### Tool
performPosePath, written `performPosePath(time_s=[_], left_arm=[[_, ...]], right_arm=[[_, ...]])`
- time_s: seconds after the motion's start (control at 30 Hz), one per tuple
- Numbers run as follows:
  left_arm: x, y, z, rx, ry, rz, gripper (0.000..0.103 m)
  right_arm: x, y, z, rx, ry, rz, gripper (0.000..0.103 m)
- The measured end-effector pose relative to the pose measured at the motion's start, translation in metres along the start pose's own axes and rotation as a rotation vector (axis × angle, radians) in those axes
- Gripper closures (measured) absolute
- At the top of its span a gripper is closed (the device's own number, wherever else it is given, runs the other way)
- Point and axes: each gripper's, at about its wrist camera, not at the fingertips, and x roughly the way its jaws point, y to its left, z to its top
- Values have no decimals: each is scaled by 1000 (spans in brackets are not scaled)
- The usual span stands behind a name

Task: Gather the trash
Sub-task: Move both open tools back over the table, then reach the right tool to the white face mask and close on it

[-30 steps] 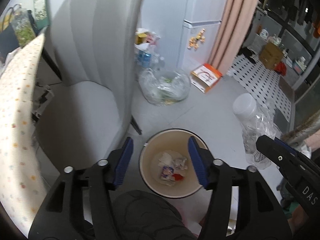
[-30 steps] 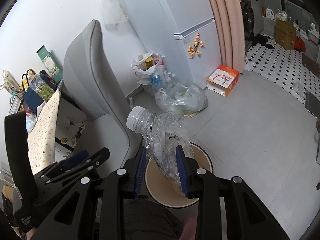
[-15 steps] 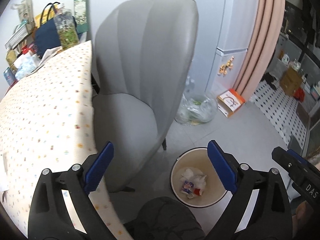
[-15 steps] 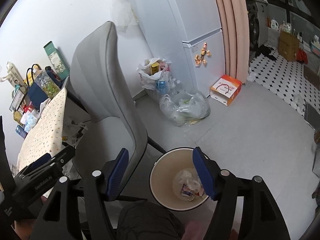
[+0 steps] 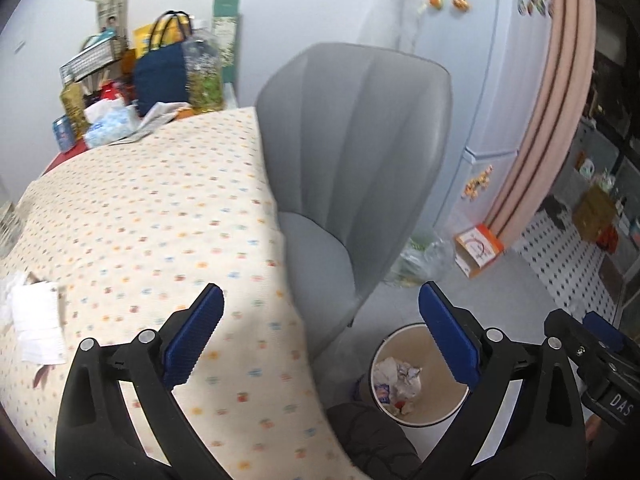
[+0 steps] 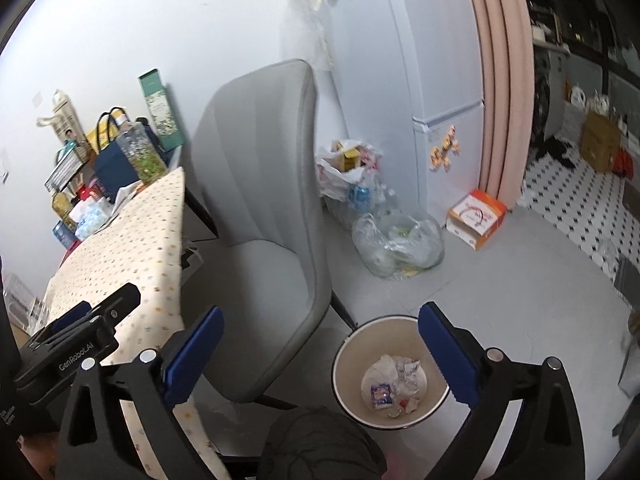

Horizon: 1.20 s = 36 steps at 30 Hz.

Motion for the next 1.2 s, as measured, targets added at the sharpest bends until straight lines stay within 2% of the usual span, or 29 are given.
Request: performPosePath(time_s=[0.57, 1.2], left_arm=[[-66, 124, -15, -195, -108, 89, 6], [-110, 252, -57, -381, -137, 253, 6]], right_arm=[[-34, 117, -15, -169, -36, 86, 8], [-40, 243, -59, -362, 17, 248, 8]])
